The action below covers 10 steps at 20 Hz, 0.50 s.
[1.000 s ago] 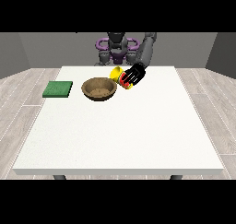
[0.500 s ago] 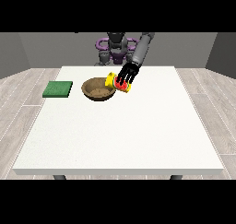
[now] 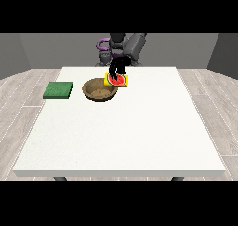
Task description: Pick the cup and pour the ball into the bowl, then pick the bowl and place it on the pad
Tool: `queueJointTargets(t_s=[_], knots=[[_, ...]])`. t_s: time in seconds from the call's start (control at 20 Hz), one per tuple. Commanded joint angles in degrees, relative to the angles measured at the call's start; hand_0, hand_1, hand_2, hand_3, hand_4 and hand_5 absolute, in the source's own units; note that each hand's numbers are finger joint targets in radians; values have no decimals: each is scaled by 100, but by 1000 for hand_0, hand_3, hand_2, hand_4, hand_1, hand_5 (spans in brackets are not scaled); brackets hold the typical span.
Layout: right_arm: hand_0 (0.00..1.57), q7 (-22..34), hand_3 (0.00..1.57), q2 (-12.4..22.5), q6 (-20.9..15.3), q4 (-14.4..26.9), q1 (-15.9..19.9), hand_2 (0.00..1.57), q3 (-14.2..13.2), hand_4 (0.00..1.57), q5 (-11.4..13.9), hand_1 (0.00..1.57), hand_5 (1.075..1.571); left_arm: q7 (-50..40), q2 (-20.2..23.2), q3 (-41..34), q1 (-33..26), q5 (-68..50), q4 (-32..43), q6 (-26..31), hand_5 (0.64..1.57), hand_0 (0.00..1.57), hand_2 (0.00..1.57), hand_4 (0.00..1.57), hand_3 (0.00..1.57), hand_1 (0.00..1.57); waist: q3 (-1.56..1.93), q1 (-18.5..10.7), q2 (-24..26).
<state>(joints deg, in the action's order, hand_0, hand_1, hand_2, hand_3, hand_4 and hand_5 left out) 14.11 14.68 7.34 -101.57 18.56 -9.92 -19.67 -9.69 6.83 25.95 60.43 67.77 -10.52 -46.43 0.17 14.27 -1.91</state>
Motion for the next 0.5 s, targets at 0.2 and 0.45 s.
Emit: queueJointTargets(t_s=[0.2, 0.45], knots=[[0, -213, 0, 24, 78, 649, -242, 0, -189, 379, 56, 0, 1566, -1199, -569, 1517, 386, 1770, 517, 940, 1501, 1506, 1571, 1064, 1571, 1506, -5, -388, 559], [0, -446, 0, -8, 257, 1028, -166, 0, -94, 387, 137, 0, 1566, -1745, -675, 1879, 185, 2107, -357, 1968, 1513, 1498, 1571, 1047, 1571, 1498, -13, -244, 601]])
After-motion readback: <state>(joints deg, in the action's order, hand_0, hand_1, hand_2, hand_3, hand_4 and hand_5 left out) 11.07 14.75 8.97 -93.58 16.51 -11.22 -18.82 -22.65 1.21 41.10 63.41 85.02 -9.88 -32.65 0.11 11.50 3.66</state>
